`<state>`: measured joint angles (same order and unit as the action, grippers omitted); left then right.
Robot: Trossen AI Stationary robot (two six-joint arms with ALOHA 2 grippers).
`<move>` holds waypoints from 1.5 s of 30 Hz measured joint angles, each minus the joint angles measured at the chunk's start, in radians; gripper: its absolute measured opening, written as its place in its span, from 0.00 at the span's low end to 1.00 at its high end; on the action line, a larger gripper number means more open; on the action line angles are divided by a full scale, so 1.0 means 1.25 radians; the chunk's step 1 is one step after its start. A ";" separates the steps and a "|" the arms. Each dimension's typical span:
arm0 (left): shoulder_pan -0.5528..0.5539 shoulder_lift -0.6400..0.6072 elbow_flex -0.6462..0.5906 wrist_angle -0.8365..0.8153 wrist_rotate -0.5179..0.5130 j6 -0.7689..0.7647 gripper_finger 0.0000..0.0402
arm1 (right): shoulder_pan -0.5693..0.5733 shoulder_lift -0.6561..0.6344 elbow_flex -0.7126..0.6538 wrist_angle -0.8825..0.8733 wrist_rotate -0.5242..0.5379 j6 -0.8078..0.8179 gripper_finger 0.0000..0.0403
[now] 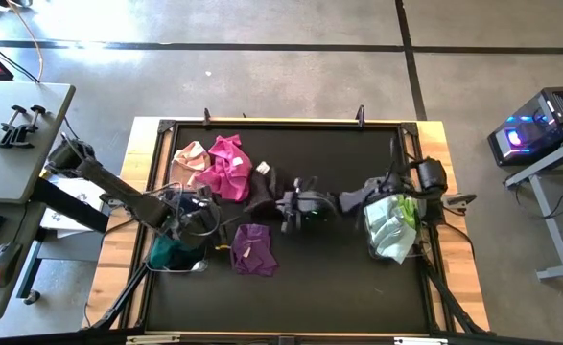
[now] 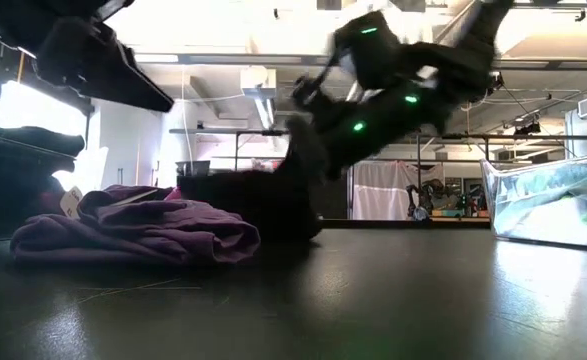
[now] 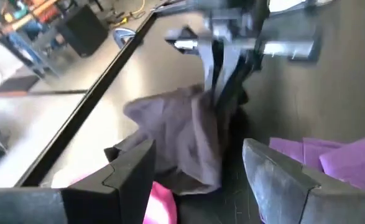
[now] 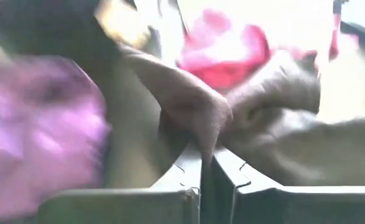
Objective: Sort towels by color in basket
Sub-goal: Put the black towel into the left transparent bin
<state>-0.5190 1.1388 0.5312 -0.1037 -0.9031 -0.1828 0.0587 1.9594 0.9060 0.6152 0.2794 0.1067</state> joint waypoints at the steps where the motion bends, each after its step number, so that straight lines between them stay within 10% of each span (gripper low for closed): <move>1: 0.000 0.016 0.000 0.020 0.000 0.022 0.57 | 0.010 0.000 -0.032 0.110 -0.001 0.005 0.01; 7: 0.035 0.124 0.000 0.249 0.018 0.204 0.57 | 0.034 0.002 -0.135 0.460 -0.005 0.002 0.01; 19: 0.160 0.309 0.000 0.684 0.315 0.657 0.57 | 0.038 0.002 -0.064 0.448 -0.074 0.016 0.01; 35: 0.097 0.389 0.000 0.747 -0.168 0.775 0.57 | 0.013 0.003 -0.054 0.350 0.042 0.220 0.01; 45: 0.104 0.387 0.000 0.748 -0.140 0.749 0.57 | -0.006 0.003 -0.055 0.314 -0.059 0.207 0.01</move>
<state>-0.3892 1.6230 0.5312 0.8317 -1.0781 0.7535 0.0516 1.9627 0.8375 1.0079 0.2058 0.3655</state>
